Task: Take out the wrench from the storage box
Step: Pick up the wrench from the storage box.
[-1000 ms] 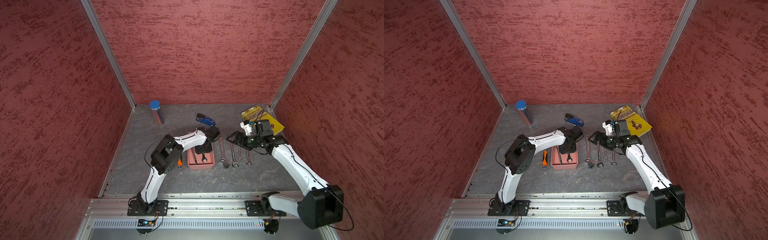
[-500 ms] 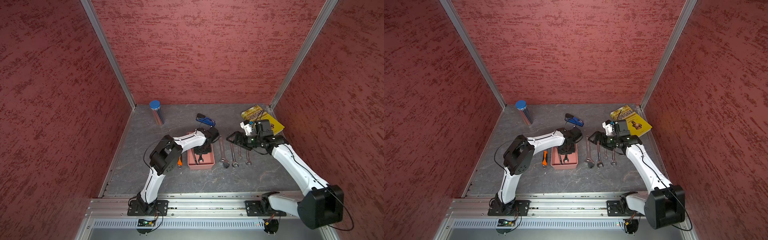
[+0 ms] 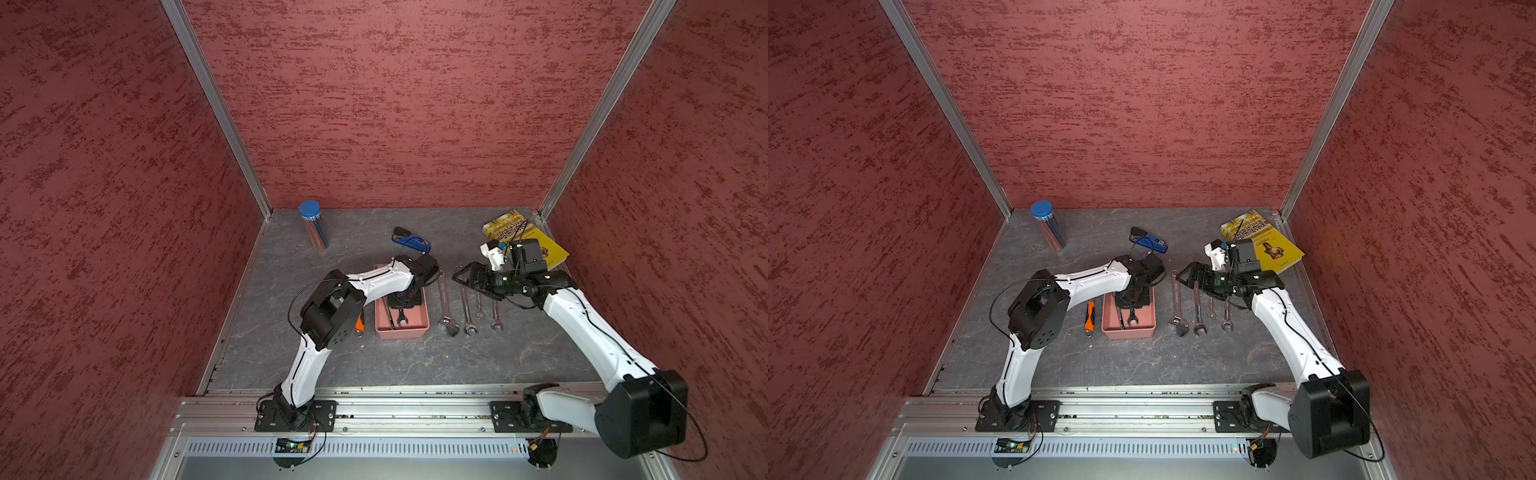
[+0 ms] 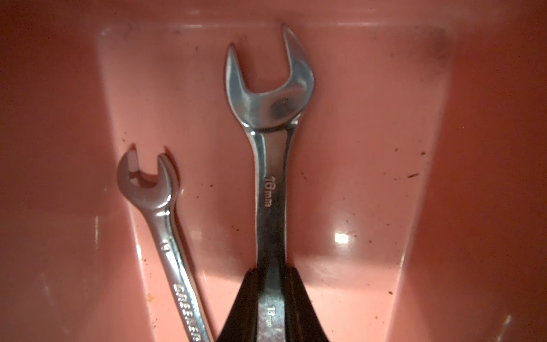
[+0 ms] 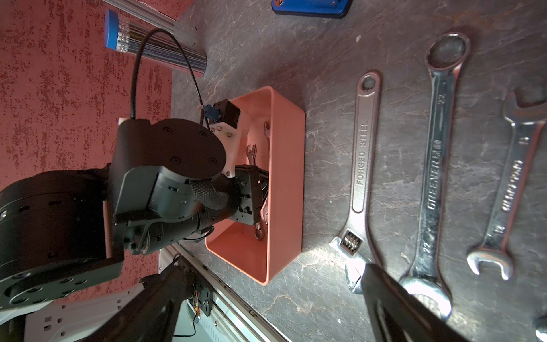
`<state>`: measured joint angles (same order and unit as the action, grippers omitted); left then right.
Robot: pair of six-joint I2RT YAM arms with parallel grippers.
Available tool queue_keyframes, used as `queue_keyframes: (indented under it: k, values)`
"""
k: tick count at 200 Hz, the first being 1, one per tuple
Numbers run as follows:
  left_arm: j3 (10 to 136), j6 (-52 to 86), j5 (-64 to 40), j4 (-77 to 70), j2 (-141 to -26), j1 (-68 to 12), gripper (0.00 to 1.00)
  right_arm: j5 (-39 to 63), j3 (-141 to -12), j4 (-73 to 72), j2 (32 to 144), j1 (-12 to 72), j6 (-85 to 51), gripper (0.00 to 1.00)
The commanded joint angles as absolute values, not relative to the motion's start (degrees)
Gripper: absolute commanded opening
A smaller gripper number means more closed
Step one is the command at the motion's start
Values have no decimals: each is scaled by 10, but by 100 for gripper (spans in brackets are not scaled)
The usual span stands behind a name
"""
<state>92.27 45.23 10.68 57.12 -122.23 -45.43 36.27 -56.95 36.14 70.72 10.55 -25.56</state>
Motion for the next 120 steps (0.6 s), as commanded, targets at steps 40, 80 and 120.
queue_keyframes:
  k: [40, 80, 120]
  values:
    - [932, 459, 131, 623, -1180, -457, 3, 370, -578, 348, 700, 99, -258, 98]
    - [943, 456, 135, 630, -1162, -458, 3, 370, -581, 347, 702, 98, -257, 98]
    - [959, 453, 144, 648, -1152, -459, 3, 370, -584, 350, 703, 98, -255, 98]
